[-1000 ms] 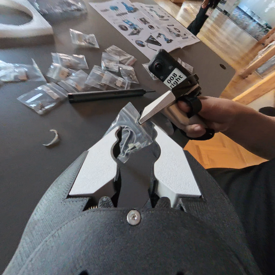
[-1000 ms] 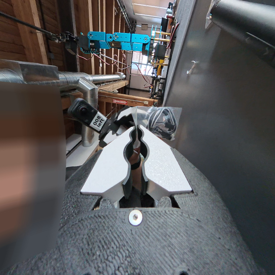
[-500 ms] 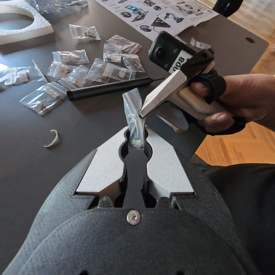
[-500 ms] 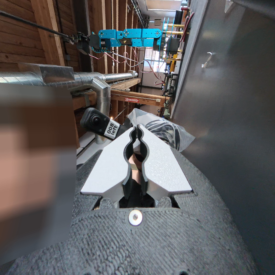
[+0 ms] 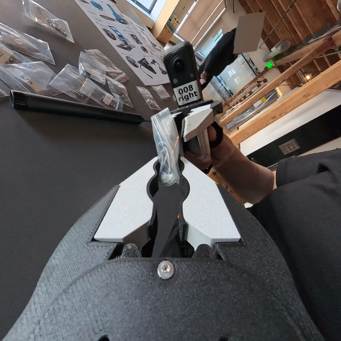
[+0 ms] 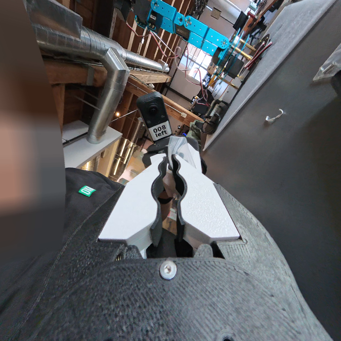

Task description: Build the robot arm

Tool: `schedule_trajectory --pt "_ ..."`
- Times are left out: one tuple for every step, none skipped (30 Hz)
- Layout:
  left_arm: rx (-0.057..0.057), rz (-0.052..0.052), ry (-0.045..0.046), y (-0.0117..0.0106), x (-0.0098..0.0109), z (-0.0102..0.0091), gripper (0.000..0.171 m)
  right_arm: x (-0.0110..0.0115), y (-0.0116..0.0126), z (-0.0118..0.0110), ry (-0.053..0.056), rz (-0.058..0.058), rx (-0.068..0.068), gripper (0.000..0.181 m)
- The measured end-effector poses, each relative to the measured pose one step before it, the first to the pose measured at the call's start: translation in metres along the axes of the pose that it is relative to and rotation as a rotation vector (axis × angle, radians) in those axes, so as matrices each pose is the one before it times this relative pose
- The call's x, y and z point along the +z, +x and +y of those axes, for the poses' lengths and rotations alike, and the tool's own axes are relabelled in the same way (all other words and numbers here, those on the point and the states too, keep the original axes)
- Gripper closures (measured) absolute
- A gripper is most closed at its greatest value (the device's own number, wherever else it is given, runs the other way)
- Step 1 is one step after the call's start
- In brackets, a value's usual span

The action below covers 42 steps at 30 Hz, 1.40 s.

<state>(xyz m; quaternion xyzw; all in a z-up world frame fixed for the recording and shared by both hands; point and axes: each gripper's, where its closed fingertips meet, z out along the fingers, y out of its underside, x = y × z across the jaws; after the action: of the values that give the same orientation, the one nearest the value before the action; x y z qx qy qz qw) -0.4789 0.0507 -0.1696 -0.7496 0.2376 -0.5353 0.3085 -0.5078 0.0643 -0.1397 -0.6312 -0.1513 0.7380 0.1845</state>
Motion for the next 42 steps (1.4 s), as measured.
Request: schedule_trajectory --pt "0.0005 0.0015 -0.00189 0.00048 0.00103 0.00016 0.157 0.00039 0.00062 -0.00094 -0.0008 0.0128 -0.0234 0.178" --pt "0.0017 0.0008 -0.00094 0.00051 0.00081 -0.00011 0.156 0.00011 0.00065 -0.00069 -0.0033 0.0128 -0.0268 0.178" --pt "0.0018 0.0006 0.00074 0.00024 0.00047 -0.00054 0.156 -0.00053 0.00021 -0.00125 0.0004 0.0111 -0.0308 0.178" --pt "0.0012 0.0035 0.00072 0.00069 0.00047 -0.00054 0.155 -0.00112 -0.00047 -0.00173 0.0045 0.0062 -0.0255 0.18" --pt "0.0001 0.0048 0.00038 0.00082 0.00028 -0.00042 0.155 -0.00154 -0.00038 -0.0019 0.0048 0.0018 -0.0129 0.181" --pt "-0.0008 0.0029 -0.0013 0.00034 0.00047 0.00003 0.155 -0.00199 0.00163 -0.00182 0.005 0.0095 -0.0002 0.181" --pt "0.0004 0.001 -0.00435 -0.00011 0.00061 0.00066 0.156 -0.00178 0.00457 -0.00121 0.0014 0.0231 0.0095 0.181" --pt "0.0021 -0.0006 -0.00561 -0.00033 0.00069 0.00104 0.157 -0.0013 0.00322 -0.00061 -0.0011 0.0146 0.0072 0.181" --pt "0.0033 -0.0043 -0.00713 -0.00064 0.0008 0.00116 0.157 -0.00062 -0.00048 -0.0002 -0.0019 -0.0061 0.0035 0.181" --pt "0.0053 -0.0076 -0.00759 -0.0012 0.00065 0.00114 0.157 0.00001 -0.0013 0.00023 -0.0043 -0.0093 0.0073 0.18" --pt "0.0059 -0.0077 -0.00509 -0.00097 0.00052 0.00072 0.157 -0.00001 -0.0001 0.00057 -0.0057 0.0 0.009 0.179" --pt "0.0048 -0.004 -0.00208 -0.00057 0.00037 0.00025 0.157 0.00018 -0.00026 0.00034 -0.0029 -0.002 0.0058 0.179" --pt "0.0013 0.0 -0.00003 -0.00008 0.00029 -0.00023 0.157 0.00037 -0.00026 0.00045 -0.0023 -0.0033 0.0102 0.18" --pt "-0.0013 0.0021 0.00125 0.00001 0.0003 -0.00045 0.157 0.00026 0.00025 0.0 0.0011 -0.0033 0.0155 0.179" --pt "-0.002 0.0018 0.00228 -0.00012 0.00021 -0.00065 0.157 -0.00009 -0.00057 -0.00125 0.0096 -0.0105 0.0166 0.179" --pt "-0.0026 0.0034 0.00323 0.00008 0.00008 -0.00077 0.158 -0.00046 -0.00167 -0.00193 0.0141 -0.0192 0.0186 0.179" --pt "-0.0037 0.0048 0.00273 0.00039 -0.00008 -0.00077 0.158 -0.00085 -0.00153 -0.00244 0.0172 -0.0204 0.0207 0.179" --pt "-0.0031 0.0047 0.00252 0.00038 -0.00021 -0.00067 0.158 -0.00107 -0.00163 -0.00283 0.0189 -0.0208 0.0191 0.178" --pt "-0.0034 0.0048 0.0033 0.00041 -0.00015 -0.00064 0.158 -0.00106 -0.00161 -0.00274 0.0178 -0.0205 0.0156 0.178" --pt "-0.0048 0.0051 0.00312 0.00046 -0.00002 -0.00048 0.158 -0.0011 0.0003 -0.00159 0.0101 -0.0078 0.0122 0.177" --pt "-0.0043 0.004 0.00149 0.00027 0.00008 -0.00019 0.158 -0.00054 0.00041 -0.00024 0.0025 -0.0045 0.0075 0.177" --pt "-0.0003 0.0 -0.00169 -0.00013 0.00036 0.00051 0.158 0.00003 0.00058 0.00108 -0.0056 -0.0002 0.0101 0.177" --pt "0.0032 -0.0038 -0.00346 -0.00055 0.00043 0.00074 0.158 0.00049 0.00037 0.00148 -0.0076 0.0003 0.006 0.176" --pt "0.0037 -0.0039 -0.00298 -0.00045 0.00043 0.0008 0.158 0.00053 0.00049 0.00137 -0.0074 0.0043 0.0032 0.175" --pt "0.0018 -0.0026 -0.00143 -0.00021 0.00034 0.00046 0.158 0.00041 0.00076 0.001 -0.0053 0.0066 0.002 0.175" --pt "0.0006 -0.0018 0.00052 -0.00026 0.00014 0.00006 0.158 0.00007 0.00102 0.00036 -0.0017 0.0078 0.0009 0.175" --pt "-0.0002 0.0001 0.00178 0.0001 0.00011 -0.00018 0.158 -0.00018 0.00017 -0.00019 0.0012 0.0017 -0.003 0.175" --pt "-0.0013 0.002 0.00132 0.0003 0.00011 -0.00025 0.158 -0.00014 0.00001 -0.00006 0.0011 -0.001 -0.0019 0.176" --pt "-0.0004 -0.0002 -0.00082 -0.00003 0.00006 0.00004 0.158 -0.00025 0.00073 -0.00002 0.0009 0.002 0.0013 0.176" --pt "0.002 -0.0038 -0.00251 -0.00062 0.00023 0.0004 0.158 -0.00016 0.00052 0.00018 0.0007 0.0017 0.0016 0.176" --pt "0.0029 -0.0043 -0.00302 -0.00055 0.00012 0.0004 0.158 0.00004 0.0002 0.00056 -0.0011 0.0015 0.0028 0.175" --pt "0.0028 -0.0038 -0.00186 -0.0004 0.00019 0.00044 0.158 0.00019 0.00018 0.00062 -0.0025 0.0029 0.0043 0.175" --pt "0.0024 -0.004 -0.00017 -0.00032 0.00007 0.00007 0.158 0.00023 0.00007 0.00057 -0.0011 0.0026 -0.0006 0.175" --pt "0.0016 -0.0026 0.00057 -0.00017 0.00005 0.00005 0.158 0.0002 0.00024 0.0007 -0.0027 0.0053 -0.0045 0.175" --pt "0.0012 -0.0009 -0.00069 0.00003 0.0002 0.00022 0.158 0.00012 0.00077 0.00069 -0.0037 0.008 -0.0043 0.175" --pt "0.0012 -0.0017 -0.00189 -0.00012 0.00023 0.00045 0.158 0.00016 0.00079 0.00032 -0.0007 0.0062 -0.0027 0.175" --pt "0.0025 -0.0045 -0.00218 -0.00062 0.00033 0.00055 0.158 0.00006 0.00056 0.00017 -0.0002 0.0045 0.0019 0.175" --pt "0.0053 -0.0076 -0.00281 -0.00082 0.00024 0.00062 0.158 0.00013 0.00107 0.00019 0.0005 0.0065 0.0057 0.175" --pt "0.0073 -0.0085 -0.00402 -0.00089 0.00029 0.00076 0.158 0.00005 0.00102 0.00027 0.0003 0.0072 0.0028 0.175" --pt "0.0066 -0.007 -0.00453 -0.00053 0.00031 0.00075 0.158 0.00028 0.00111 0.00087 -0.0025 0.0083 -0.0012 0.177" --pt "0.0048 -0.0053 -0.00315 -0.00026 0.00033 0.00049 0.158 0.00021 0.00086 0.00162 -0.0079 0.0064 -0.0023 0.178" --pt "0.0037 -0.0044 -0.00244 -0.00033 0.00026 0.00034 0.158 0.00024 0.0003 0.0015 -0.0072 0.0026 0.0011 0.181"
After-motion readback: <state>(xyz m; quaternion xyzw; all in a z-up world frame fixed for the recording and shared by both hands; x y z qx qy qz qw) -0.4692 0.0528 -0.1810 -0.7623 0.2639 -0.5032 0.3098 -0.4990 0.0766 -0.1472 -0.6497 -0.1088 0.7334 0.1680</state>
